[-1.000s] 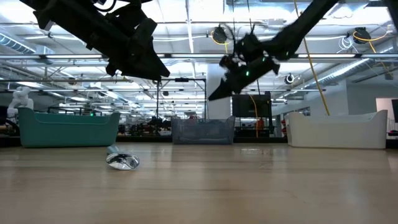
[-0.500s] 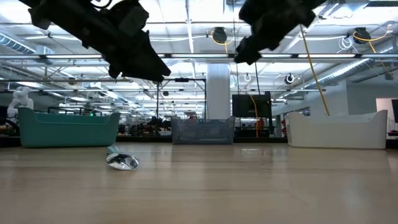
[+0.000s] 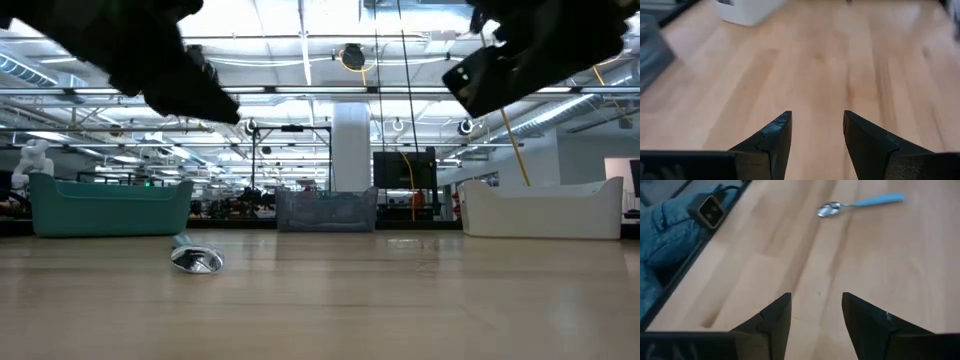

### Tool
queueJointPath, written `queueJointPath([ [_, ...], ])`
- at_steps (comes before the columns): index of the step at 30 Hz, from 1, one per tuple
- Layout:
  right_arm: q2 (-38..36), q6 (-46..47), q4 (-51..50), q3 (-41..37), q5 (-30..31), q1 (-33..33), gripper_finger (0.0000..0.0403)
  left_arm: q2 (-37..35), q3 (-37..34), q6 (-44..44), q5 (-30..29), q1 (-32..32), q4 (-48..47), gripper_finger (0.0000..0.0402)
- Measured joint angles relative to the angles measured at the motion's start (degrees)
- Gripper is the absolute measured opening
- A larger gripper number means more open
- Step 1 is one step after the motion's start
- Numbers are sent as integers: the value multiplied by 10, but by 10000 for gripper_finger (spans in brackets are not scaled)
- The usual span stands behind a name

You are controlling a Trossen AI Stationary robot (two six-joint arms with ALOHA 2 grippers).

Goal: Sort silverware by color (type)
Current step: Put the light blue spoon into the black bin

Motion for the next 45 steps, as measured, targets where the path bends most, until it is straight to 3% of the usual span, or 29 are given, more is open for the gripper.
queueJointPath([
  [5, 0, 6, 16, -2, 8, 46, 169, 56, 27, 82, 5, -33, -15, 177],
  [10, 0, 3, 10, -2, 7, 62, 169, 118, 100, 184, 18, -39, -107, 177],
  [18, 0, 0, 5, -2, 7, 65, 169, 213, 305, 184, 76, -32, -459, 177],
  [21, 0, 1, 1, -2, 7, 65, 169, 231, 365, 194, 115, -24, -545, 177],
  [31, 0, -8, -4, -2, 7, 65, 169, 287, 403, 313, 256, 33, -552, 177],
  [45, 0, -9, -11, -1, 7, 65, 169, 330, 406, 399, 297, 54, -553, 163],
])
